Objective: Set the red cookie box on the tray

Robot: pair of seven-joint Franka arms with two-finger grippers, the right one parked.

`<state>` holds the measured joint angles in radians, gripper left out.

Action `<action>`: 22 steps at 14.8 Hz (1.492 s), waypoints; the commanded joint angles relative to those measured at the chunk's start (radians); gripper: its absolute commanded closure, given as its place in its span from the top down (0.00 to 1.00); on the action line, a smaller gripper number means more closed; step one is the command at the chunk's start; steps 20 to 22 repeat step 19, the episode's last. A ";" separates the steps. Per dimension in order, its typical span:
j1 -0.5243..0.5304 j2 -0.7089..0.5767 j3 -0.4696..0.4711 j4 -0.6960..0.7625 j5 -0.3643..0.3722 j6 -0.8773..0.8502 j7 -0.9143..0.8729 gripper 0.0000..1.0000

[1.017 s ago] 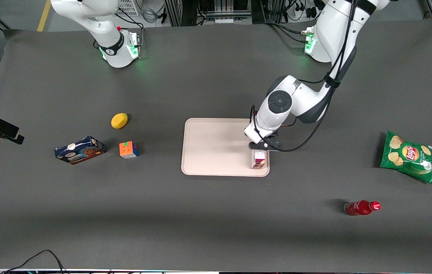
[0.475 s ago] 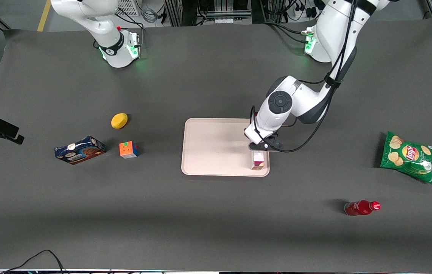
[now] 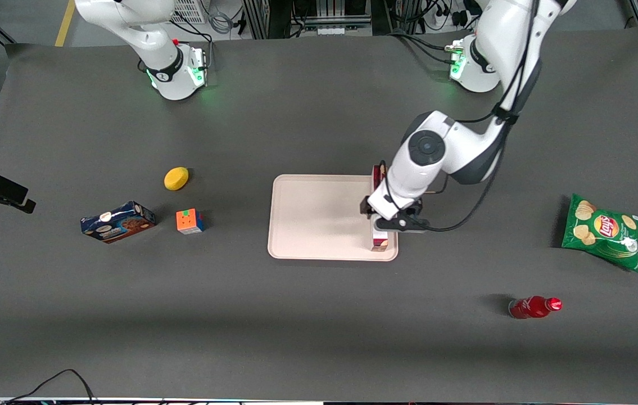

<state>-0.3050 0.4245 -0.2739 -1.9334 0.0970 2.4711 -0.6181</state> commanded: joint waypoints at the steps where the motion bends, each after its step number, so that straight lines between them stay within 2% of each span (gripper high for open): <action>1: 0.015 -0.150 0.118 0.069 -0.006 -0.185 0.168 1.00; 4: 0.047 -0.229 0.182 0.226 -0.084 -0.458 0.311 1.00; 7: 0.055 -0.309 0.261 0.298 -0.077 -0.638 0.426 1.00; 11: 0.075 -0.417 0.402 0.291 -0.095 -0.709 0.658 1.00; 14: 0.125 -0.470 0.410 0.280 -0.091 -0.745 0.664 1.00; 22: 0.130 -0.474 0.435 0.274 -0.079 -0.770 0.666 1.00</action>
